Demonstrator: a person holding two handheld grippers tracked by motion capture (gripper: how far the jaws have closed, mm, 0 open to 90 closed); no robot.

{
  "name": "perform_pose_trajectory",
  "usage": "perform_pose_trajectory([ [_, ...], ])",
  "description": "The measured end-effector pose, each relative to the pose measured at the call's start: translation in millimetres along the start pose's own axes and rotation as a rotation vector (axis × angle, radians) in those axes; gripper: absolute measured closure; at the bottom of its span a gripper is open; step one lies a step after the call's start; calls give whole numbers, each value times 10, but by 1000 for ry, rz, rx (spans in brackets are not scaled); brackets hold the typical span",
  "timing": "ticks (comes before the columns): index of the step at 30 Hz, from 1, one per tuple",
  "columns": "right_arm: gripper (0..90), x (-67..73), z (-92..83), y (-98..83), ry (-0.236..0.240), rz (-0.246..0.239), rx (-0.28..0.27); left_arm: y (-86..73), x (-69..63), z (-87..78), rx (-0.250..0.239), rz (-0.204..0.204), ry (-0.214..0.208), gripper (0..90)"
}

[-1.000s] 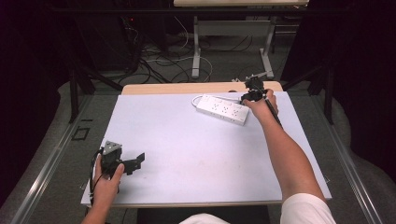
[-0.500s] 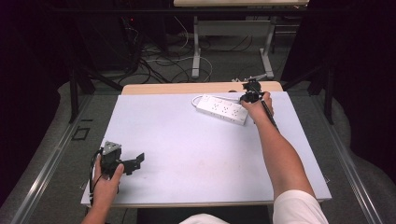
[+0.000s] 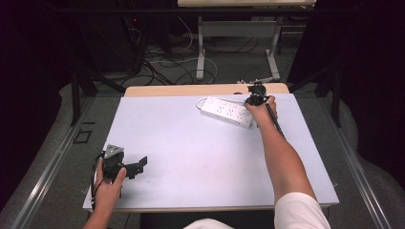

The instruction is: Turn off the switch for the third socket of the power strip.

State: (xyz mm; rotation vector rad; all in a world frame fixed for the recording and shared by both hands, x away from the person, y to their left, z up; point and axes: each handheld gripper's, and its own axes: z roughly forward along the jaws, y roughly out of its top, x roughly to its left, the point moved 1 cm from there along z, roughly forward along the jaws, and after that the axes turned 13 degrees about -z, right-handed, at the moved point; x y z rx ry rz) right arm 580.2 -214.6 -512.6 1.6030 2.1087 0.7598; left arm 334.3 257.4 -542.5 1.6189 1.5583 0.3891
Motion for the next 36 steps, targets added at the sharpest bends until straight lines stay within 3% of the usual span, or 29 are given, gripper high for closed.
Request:
perform_pose_trajectory([
  [9, 896, -23, 61, -28, -6, 44, 20, 0, 6, -4, 3, 3, -1, 19],
  [19, 900, -11, 110, -51, 6, 58, 37, -2, 5, -4, 0, -2, -2, 19],
  [28, 897, -20, 120, -60, 6, 94, 28, 0, 10, -11, 6, 7, 0, 19],
  [36, 897, -17, 124, -64, 3, 89, 26, 1, 10, -15, 4, 7, 0, 19],
])
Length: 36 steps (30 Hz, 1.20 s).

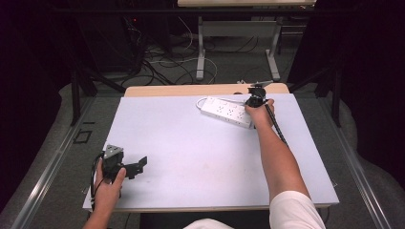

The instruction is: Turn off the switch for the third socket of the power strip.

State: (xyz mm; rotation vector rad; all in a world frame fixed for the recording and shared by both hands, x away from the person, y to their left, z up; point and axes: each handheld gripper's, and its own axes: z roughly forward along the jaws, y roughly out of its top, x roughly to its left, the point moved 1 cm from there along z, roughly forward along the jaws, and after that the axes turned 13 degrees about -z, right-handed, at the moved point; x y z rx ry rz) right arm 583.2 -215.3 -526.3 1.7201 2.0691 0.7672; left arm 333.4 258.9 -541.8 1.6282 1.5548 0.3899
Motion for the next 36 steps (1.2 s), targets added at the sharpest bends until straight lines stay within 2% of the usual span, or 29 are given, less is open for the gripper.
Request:
perform_pose_trajectory([
  [19, 900, -12, -4, -11, -1, -2, 11, -2, -1, 4, 1, -2, 0, 19],
  [24, 900, -10, 15, -18, -3, 24, 14, -2, 1, 2, 0, -2, 1, 19],
  [25, 900, -18, 13, -23, 3, 7, 13, -2, 0, 4, -2, -3, -1, 19],
  [36, 900, -8, 14, -21, -4, 0, 9, -1, 0, 8, -2, -3, -1, 19],
])
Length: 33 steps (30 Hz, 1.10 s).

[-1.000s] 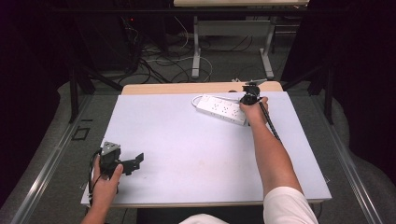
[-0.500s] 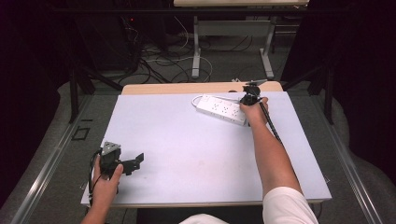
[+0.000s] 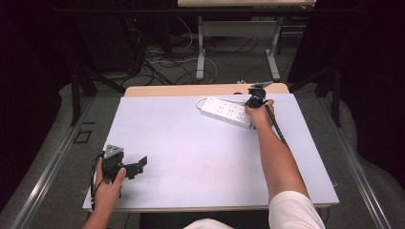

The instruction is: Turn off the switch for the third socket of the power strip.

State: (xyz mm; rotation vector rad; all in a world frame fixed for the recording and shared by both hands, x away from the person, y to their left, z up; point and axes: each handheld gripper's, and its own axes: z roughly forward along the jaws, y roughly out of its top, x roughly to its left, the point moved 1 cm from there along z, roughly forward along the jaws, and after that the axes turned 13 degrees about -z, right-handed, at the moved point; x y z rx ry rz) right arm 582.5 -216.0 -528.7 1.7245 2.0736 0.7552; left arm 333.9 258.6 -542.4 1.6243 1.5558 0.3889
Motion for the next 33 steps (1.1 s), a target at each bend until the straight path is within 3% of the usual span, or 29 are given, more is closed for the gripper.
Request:
perform_pose_trajectory([
  [10, 900, 18, 3, 6, -16, -4, -8, 1, 4, -1, 3, 2, 1, 19],
  [33, 747, 11, -123, 65, 4, -31, -68, -9, 0, 1, -5, -15, 4, 19],
])
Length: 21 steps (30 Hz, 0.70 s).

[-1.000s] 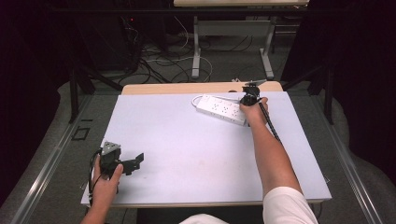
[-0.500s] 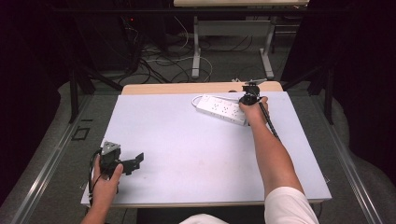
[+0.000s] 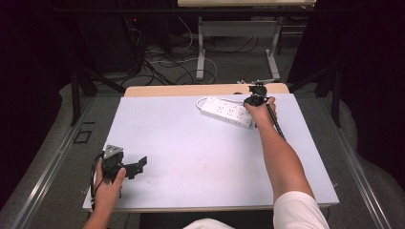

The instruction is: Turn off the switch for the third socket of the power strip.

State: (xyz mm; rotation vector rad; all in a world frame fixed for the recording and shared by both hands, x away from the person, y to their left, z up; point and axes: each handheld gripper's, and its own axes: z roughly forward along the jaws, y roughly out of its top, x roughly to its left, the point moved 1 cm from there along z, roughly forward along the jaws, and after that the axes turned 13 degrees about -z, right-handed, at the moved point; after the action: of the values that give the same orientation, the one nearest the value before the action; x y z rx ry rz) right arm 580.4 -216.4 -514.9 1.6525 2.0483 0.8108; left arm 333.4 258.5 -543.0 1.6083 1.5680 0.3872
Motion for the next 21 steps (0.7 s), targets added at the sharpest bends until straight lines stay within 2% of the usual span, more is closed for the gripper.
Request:
perform_pose_trajectory([
  [9, 631, -7, -58, 32, 8, -7, -36, 6, -5, -2, -1, 5, -3, 19],
  [10, 614, -8, -67, 35, 24, -10, -41, 7, -6, -1, 0, 7, -4, 19],
  [11, 597, -5, -70, 39, 12, -12, -42, 7, -8, 0, 0, 8, -4, 19],
  [17, 525, 8, -102, 54, 25, -53, -58, 7, -12, 4, -4, 6, -6, 19],
  [21, 478, 29, -130, 63, 28, -63, -67, 5, -13, 2, -2, 5, -5, 19],
])
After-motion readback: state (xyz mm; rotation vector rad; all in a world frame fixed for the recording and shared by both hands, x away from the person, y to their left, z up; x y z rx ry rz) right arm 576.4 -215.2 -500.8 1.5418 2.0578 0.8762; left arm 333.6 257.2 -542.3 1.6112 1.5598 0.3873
